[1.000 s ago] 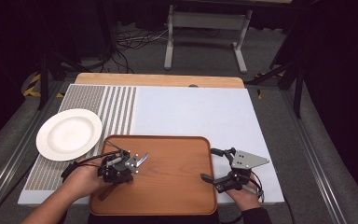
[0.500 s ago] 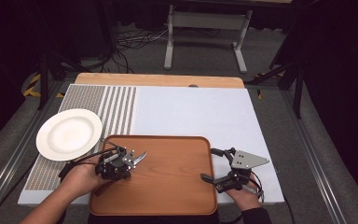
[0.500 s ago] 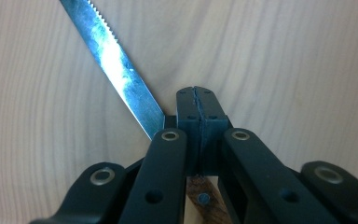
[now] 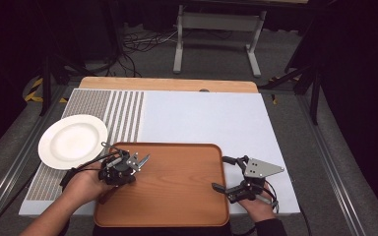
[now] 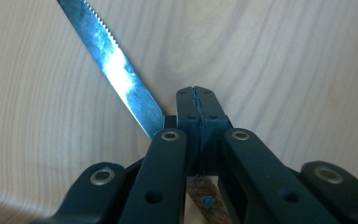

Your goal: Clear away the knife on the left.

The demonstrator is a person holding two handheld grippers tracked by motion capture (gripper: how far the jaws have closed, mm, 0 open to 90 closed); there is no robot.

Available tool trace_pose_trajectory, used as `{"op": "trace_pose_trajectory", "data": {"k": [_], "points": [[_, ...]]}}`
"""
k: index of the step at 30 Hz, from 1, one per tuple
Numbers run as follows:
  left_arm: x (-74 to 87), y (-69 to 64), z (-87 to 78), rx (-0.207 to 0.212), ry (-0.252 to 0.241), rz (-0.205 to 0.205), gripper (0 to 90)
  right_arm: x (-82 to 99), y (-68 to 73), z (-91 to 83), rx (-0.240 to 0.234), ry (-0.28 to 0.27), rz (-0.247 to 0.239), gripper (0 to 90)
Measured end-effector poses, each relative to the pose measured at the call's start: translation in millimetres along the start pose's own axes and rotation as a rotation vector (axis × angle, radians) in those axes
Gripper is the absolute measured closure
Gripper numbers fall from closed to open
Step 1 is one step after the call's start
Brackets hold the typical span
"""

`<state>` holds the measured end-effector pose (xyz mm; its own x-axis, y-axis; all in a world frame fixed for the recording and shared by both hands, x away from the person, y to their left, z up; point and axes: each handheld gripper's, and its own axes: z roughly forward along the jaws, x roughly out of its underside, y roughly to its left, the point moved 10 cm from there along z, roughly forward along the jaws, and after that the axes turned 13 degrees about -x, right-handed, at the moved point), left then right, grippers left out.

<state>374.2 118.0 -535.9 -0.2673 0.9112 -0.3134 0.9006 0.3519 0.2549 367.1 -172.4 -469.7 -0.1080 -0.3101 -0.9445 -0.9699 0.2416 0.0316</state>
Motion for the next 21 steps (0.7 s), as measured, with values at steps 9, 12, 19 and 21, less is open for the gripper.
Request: {"op": "trace_pose_trajectory", "data": {"k": [9, 12, 19, 21], "points": [[3.9, 8.7, 1.8, -0.016, -0.005, -0.047, 90.0, 0.1, -0.1, 0.4, 0.000, 0.001, 0.001, 7.3], [5.1, 11.2, 2.1, -0.022, -0.005, -0.053, 90.0, 0.3, 0.1, 0.5, -0.001, 0.002, 0.000, 7.3], [7.5, 15.7, 3.0, -0.030, -0.010, -0.080, 90.0, 0.5, 0.1, 0.9, -0.002, 0.002, 0.001, 7.3], [8.3, 17.8, 3.2, -0.035, -0.010, -0.082, 90.0, 0.6, 0.1, 0.9, -0.003, 0.003, 0.001, 7.3]]}}
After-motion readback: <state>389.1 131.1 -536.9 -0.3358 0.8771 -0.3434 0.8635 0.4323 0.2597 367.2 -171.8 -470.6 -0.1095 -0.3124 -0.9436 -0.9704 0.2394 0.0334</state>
